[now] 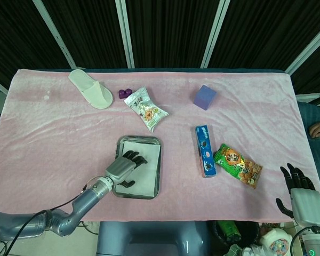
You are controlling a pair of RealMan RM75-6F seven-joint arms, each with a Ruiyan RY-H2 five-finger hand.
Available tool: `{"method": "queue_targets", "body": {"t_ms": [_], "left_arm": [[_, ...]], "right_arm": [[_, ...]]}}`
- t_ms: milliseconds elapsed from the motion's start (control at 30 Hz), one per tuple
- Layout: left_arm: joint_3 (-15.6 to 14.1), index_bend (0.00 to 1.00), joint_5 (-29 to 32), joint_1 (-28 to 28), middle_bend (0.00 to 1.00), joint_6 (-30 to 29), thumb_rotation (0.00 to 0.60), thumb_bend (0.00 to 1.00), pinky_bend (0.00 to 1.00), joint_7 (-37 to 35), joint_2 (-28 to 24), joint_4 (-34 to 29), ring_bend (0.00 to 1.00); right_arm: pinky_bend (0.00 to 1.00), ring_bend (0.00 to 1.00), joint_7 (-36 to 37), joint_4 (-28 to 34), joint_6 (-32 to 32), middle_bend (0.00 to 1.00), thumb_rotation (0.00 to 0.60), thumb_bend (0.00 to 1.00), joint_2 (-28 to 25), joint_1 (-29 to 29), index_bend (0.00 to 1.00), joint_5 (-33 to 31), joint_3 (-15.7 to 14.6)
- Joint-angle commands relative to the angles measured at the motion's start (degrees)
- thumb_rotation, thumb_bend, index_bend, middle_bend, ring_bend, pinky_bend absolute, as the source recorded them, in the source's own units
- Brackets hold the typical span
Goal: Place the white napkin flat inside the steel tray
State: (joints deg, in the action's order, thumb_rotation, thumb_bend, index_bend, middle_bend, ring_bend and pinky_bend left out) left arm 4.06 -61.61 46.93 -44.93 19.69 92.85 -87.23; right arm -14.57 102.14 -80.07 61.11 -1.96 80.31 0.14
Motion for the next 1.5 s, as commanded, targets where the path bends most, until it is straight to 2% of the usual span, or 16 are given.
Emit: {"method": "queue_targets", "body": {"t_ms": [33, 500, 867, 1100, 1500], "left_arm": [[-0.29, 0.15, 0.80, 0.10, 0.14, -0.44, 0.600, 0.31, 0.05, 1.15, -0.13, -0.49, 0.00], [-0.32, 0.15, 10.64, 1.65, 0.14, -2.19, 0.600, 0.30, 0.07, 7.42, 0.16, -3.22, 0.00], [0.69, 0.16, 22.33, 3.42, 0.14, -10.20, 0.600, 0.30, 0.07, 16.78, 3.88, -4.49, 0.00], [0.79, 0.16, 20.75, 3.51, 0.14, -9.62, 0.600, 0.30, 0.05, 15.48, 4.28, -4.59, 0.00], [-1.20, 0.16, 14.42, 3.33, 0.14, -5.71, 0.600, 0.30, 0.03, 11.85, 2.42, -3.29, 0.00]], "right_arm": [[0.16, 0.05, 0.01, 0.00, -0.02, 0.00, 0.600, 0.25, 0.01, 0.00, 0.00, 0.00, 0.01], [0.16, 0.05, 0.13, 0.06, -0.07, 0.00, 0.600, 0.25, -0.06, 0.05, 0.00, -0.03, -0.03], [0.16, 0.05, 0.41, 0.08, 0.02, 0.00, 0.600, 0.25, -0.18, 0.04, 0.00, 0.07, -0.12], [0.16, 0.05, 0.25, 0.18, 0.09, 0.00, 0.600, 0.25, -0.18, 0.02, 0.00, -0.12, -0.09], [0.16, 0.05, 0.16, 0.20, -0.10, 0.00, 0.600, 0.25, -0.07, 0.06, 0.00, -0.13, -0.04]]}}
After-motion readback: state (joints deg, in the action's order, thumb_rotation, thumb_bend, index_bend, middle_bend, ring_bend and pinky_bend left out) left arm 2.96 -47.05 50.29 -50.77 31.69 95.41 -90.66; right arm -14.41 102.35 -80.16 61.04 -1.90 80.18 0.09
